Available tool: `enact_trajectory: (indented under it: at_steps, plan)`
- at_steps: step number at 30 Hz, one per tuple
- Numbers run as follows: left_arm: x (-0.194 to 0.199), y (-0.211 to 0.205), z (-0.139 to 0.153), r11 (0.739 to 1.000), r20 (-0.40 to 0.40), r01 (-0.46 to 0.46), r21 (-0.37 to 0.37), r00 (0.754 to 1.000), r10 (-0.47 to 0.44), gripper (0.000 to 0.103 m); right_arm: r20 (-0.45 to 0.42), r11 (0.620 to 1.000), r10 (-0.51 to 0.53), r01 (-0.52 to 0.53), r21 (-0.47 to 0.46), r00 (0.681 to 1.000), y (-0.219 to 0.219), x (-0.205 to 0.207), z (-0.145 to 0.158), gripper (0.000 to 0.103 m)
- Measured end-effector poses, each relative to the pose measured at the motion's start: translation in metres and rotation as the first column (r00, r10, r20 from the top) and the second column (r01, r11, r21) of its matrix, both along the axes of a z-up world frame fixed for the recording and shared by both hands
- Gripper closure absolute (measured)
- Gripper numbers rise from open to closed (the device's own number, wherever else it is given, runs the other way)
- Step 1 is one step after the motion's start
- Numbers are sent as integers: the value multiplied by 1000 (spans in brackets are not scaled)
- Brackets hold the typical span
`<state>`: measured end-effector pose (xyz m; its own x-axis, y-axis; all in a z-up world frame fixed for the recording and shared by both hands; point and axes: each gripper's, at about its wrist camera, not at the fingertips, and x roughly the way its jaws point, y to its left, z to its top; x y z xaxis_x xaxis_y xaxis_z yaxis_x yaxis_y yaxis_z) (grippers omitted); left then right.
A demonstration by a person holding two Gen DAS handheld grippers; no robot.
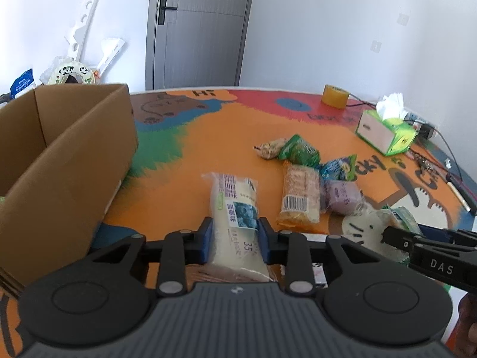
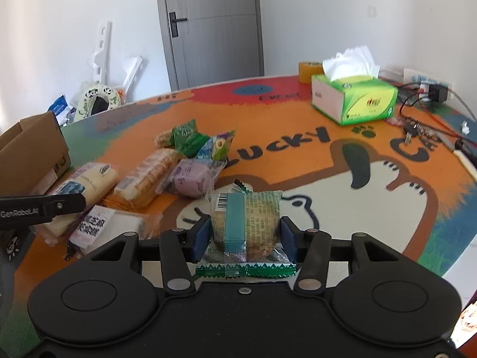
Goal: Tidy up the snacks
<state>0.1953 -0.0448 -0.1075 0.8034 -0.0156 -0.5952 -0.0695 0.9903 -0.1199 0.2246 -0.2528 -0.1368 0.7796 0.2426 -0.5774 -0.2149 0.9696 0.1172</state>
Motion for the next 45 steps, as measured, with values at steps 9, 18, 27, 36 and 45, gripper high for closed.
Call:
enact_trajectory:
  at_steps: [9,18,27,36,45]
  plan:
    - [-11,7,21,1000,48,4,-17,999,-3,99,56,1000,15,-16,21,998,8,-8,24,54]
    - [-8,4,12,1000,-19,8,-23,1000,-8,63,45,1000,24,-24,20,999,11,-12,22,53]
    - [5,-6,-14,999,-68,-13,29,998,15,53,19,1000,20,-20,17,1000,11,-10,12,53]
    - [1,-4,-19,999,-42,-20,48,999,22,73,0,999,38,-38,35,999,16,-10,4,53]
    - [-12,1,8,999,28,-17,29,999,16,75,45,997,46,-49,61,998,22,-12,20,53]
